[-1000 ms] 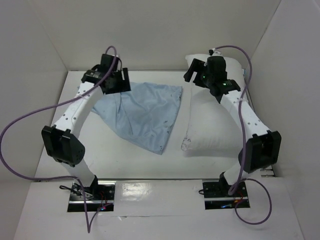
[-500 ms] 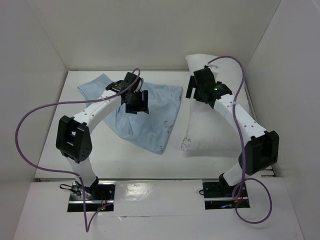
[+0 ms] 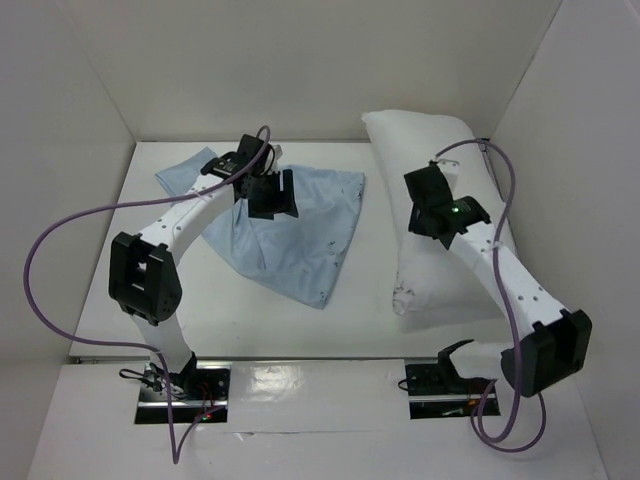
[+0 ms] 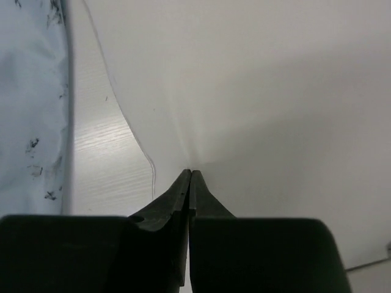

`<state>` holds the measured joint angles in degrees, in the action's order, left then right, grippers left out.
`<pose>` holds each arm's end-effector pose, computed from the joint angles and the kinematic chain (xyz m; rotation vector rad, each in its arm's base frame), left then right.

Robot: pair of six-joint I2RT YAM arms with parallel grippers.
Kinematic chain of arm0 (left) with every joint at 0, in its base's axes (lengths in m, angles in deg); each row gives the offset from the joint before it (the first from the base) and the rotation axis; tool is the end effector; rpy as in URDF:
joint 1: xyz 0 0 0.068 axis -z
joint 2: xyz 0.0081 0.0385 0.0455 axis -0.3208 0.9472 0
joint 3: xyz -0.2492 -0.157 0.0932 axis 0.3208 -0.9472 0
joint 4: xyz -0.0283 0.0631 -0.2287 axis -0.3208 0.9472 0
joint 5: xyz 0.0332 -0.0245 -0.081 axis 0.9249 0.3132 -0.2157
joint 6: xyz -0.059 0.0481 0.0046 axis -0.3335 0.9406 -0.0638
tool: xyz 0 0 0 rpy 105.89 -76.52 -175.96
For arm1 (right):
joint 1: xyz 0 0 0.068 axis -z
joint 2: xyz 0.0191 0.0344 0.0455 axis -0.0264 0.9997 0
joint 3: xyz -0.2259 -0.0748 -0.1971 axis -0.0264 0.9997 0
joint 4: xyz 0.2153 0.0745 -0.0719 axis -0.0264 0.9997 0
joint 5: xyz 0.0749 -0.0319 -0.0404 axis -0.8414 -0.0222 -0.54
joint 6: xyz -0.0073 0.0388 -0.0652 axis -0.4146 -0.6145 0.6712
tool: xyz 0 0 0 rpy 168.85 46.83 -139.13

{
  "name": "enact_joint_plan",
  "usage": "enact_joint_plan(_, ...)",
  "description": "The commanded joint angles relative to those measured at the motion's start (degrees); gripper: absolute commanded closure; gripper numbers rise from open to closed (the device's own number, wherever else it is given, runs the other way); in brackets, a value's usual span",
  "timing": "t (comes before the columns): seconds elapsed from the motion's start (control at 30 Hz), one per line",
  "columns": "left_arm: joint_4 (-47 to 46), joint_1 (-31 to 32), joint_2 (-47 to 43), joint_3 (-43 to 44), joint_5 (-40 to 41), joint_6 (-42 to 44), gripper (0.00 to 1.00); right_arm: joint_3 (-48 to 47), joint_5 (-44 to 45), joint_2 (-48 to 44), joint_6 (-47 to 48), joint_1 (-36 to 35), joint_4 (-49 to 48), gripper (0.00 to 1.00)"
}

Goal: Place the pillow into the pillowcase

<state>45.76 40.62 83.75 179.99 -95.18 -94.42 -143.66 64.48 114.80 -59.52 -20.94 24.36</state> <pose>0.3623 -0.1564 0.3181 -0.1090 2.5518 -0.5632 0.2340 0.0646 0.3402 0.2775 2.3489 -0.1934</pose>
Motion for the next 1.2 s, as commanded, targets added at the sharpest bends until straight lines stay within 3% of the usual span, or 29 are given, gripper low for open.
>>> enact_joint_plan(0.0, 0.0, 1.3, 0.1, 2.4, -1.3, 1.7, 0.21, -5.7, 1.4, -3.7, 4.1, 0.7, 2.2, 0.95)
enact_joint_plan(0.03, 0.0, 1.3, 0.6, 2.4, -0.6, 2.3, 0.21, -6.8, 0.4, -3.2, 4.9, 0.7, 0.8, 0.58)
enact_joint_plan(0.07, 0.6, 2.3, 1.6, 2.4, -0.6, 2.3, 0.21, -8.3, -1.7, -2.5, 4.9, 0.7, -0.8, 0.37)
enact_joint_plan(0.17, 2.0, 6.2, 4.4, 3.8, 1.5, 3.3, 0.21, -12.0, -3.3, 4.0, 5.8, 0.7, -6.8, 0.07)
enact_joint_plan(0.3, 2.0, 10.9, 6.9, 3.2, 2.7, 5.8, 0.18, -19.3, -5.0, 17.5, 6.4, 2.0, -9.6, 0.04)
enact_joint_plan(0.37, 0.7, 12.8, 8.3, 3.2, 4.6, 6.3, 0.18, -21.5, -7.2, 19.9, 5.7, 3.5, -9.6, 0.04)
enact_joint_plan(0.67, -1.0, 21.0, 17.6, 6.7, 10.8, 5.2, 0.22, -18.5, -14.5, 18.9, 6.3, 11.3, -10.9, 0.03)
enact_joint_plan(0.83, -0.5, 21.5, 22.4, 10.2, 14.0, 4.7, 0.35, -16.4, -16.6, 17.1, 7.0, 13.8, -10.9, 0.01)
enact_joint_plan(0.97, 0.0, 21.5, 22.9, 10.8, 14.0, 4.7, 0.49, -17.0, -17.2, 17.6, 7.6, 14.4, -10.9, 0.0)
enact_joint_plan(1.07, 0.7, 21.5, 22.9, 12.2, 14.6, 4.7, 0.81, -19.2, -18.4, 20.4, 8.6, 14.4, -11.5, 0.0)
enact_joint_plan(1.1, 1.7, 21.5, 22.9, 12.2, 15.5, 4.7, 0.98, -19.9, -18.9, 21.6, 9.5, 14.4, -11.5, 0.0)
enact_joint_plan(1.17, 3.1, 20.4, 22.3, 13.6, 16.1, 4.7, 1.0, -24.5, -19.5, 26.2, 10.2, 14.4, -11.5, 0.0)
